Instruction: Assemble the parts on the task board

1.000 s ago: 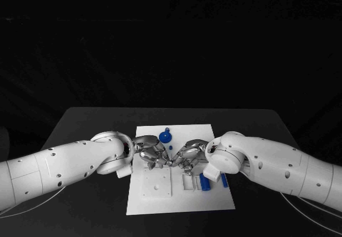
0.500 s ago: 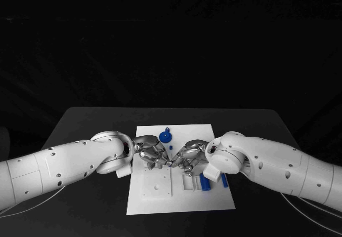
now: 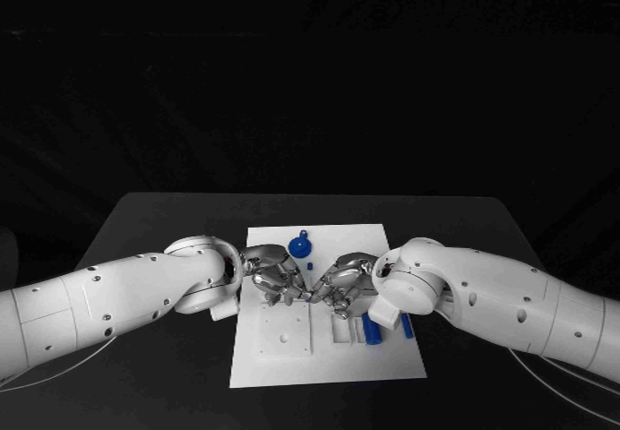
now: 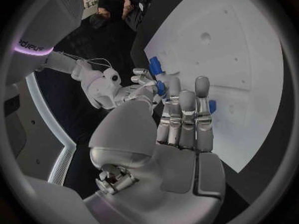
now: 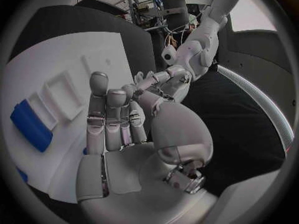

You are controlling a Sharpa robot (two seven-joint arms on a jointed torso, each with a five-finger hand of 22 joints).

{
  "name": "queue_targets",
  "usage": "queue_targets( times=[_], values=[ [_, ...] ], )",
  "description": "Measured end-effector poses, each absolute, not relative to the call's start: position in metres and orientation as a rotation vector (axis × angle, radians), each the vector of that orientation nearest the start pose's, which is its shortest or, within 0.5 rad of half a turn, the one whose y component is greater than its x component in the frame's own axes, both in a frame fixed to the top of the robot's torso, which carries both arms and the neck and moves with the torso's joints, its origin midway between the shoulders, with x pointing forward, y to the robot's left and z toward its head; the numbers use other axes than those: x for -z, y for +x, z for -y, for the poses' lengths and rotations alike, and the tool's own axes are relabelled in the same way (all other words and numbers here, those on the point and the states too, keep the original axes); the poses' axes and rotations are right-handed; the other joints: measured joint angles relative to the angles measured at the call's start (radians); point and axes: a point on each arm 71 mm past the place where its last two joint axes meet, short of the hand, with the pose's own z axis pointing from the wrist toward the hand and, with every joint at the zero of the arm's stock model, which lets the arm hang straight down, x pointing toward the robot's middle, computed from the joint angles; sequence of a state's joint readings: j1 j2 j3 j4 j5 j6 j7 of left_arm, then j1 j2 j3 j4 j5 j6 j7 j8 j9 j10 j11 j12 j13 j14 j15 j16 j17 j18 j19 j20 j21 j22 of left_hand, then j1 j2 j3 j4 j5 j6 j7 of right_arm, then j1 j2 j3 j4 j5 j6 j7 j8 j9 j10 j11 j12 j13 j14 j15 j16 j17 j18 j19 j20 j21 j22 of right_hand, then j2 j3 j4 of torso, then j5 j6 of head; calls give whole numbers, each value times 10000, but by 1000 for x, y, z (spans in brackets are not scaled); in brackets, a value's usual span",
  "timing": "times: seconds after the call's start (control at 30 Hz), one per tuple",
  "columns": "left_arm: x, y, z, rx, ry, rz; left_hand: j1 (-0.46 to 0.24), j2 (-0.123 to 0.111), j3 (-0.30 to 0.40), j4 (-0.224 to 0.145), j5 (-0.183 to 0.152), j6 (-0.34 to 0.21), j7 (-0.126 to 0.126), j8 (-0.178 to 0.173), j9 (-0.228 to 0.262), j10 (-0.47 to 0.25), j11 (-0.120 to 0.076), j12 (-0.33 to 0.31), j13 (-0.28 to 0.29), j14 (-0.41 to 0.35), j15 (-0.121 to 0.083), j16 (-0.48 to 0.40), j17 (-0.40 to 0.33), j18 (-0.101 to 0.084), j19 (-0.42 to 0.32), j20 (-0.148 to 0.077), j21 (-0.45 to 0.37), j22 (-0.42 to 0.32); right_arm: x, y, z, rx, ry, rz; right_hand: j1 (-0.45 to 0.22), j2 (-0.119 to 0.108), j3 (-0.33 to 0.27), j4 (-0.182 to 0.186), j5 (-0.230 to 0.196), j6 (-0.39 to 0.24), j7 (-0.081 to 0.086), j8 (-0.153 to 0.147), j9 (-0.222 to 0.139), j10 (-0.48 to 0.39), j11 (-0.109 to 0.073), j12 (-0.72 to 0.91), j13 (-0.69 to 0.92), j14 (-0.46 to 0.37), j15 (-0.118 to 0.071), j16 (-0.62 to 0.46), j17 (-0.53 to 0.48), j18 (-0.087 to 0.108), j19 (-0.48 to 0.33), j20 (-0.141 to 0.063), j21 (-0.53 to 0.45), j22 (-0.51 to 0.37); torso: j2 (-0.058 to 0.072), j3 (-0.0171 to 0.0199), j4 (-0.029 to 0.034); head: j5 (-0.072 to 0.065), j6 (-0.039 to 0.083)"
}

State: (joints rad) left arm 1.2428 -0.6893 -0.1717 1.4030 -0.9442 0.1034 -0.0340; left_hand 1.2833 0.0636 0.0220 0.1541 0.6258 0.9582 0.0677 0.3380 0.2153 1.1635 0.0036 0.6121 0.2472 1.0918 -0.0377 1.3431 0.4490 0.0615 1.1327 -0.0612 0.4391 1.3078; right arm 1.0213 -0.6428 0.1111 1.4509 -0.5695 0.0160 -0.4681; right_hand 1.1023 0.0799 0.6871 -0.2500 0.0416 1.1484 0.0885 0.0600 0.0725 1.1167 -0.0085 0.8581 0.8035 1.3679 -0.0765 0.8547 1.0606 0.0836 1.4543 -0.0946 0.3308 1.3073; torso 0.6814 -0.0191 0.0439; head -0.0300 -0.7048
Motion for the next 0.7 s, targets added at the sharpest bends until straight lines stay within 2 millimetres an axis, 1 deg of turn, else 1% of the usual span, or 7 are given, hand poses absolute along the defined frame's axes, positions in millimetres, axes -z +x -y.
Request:
queue_targets(
  times=[0.2,0.23,0.47,0.5,0.53,0.6,0.7],
  values=[
    [241,477,-150,9863,-116,-22455,-42,-41,23,102,-1,-32,-33,20,970,0,-1,19,11,-37,-36,45,-1,0,0,1,40,-1,262,457,123,-10019,7688,-24421,0,0,-1,-1,-1,-4,4,-3,1,0,0,0,-7,0,0,0,3,-1,0,0,38,0,1,0,1,-18,-3],
    [241,477,-150,9859,-110,-22454,-42,-41,17,147,-1,-32,-33,19,1346,0,-1,43,18,-37,-36,45,-1,0,0,1,40,-1,262,457,123,-10019,7688,-24421,0,0,-11,-11,-1,-5,5,-4,3,0,0,0,-9,0,0,0,8,1,0,0,39,0,1,0,1,-20,-3],
    [241,477,-150,9822,-70,-22454,-42,-42,89,223,-38,29,20,-177,2173,107,-108,58,19,15,-88,124,51,-2,-37,-35,113,-1,262,457,123,-10014,7690,-24422,0,0,-14,-13,-6,2,-3,-5,2,1,2,0,-9,0,0,0,8,0,0,0,39,0,1,-8,2,-31,-19],
    [241,477,-150,9816,-68,-22453,-43,-43,105,240,-39,131,30,-222,3033,167,-123,58,14,15,-88,155,82,-1,-37,-35,122,-2,262,457,123,-10010,7692,-24423,0,0,-14,-14,4,11,-12,-20,-2,3,4,0,-10,0,0,0,8,0,0,0,39,0,1,-8,2,-32,-21],
    [241,477,-150,9826,-53,-22467,-52,-52,119,254,-39,474,-212,-238,3368,239,-155,58,12,15,-88,159,105,-1,-37,-35,165,-2,262,457,124,-9994,7707,-24415,0,-1,-15,-13,26,10,-14,-53,-51,4,5,0,-9,0,0,0,8,1,0,0,39,0,1,-8,2,-33,-27],
    [242,476,-149,9879,-9,-22495,-51,-52,138,273,-38,659,-287,-489,3526,383,-167,-34,17,51,-123,160,150,-160,0,-72,180,-2,262,458,124,-9986,7717,-24398,-1,-1,-14,-14,49,15,-19,-23,-49,15,17,0,-9,0,0,0,7,0,0,0,39,0,1,-8,4,-34,-31],
    [242,476,-149,9910,10,-22498,-51,-52,222,232,-38,833,-321,-936,3786,448,-162,-234,119,76,-149,160,211,-159,-36,-107,233,-2,261,458,124,-9987,7717,-24387,-1,0,-14,-14,49,16,-20,8,-35,15,17,0,-9,0,0,0,6,0,0,0,39,0,1,-8,6,-35,-35]
  ],
)
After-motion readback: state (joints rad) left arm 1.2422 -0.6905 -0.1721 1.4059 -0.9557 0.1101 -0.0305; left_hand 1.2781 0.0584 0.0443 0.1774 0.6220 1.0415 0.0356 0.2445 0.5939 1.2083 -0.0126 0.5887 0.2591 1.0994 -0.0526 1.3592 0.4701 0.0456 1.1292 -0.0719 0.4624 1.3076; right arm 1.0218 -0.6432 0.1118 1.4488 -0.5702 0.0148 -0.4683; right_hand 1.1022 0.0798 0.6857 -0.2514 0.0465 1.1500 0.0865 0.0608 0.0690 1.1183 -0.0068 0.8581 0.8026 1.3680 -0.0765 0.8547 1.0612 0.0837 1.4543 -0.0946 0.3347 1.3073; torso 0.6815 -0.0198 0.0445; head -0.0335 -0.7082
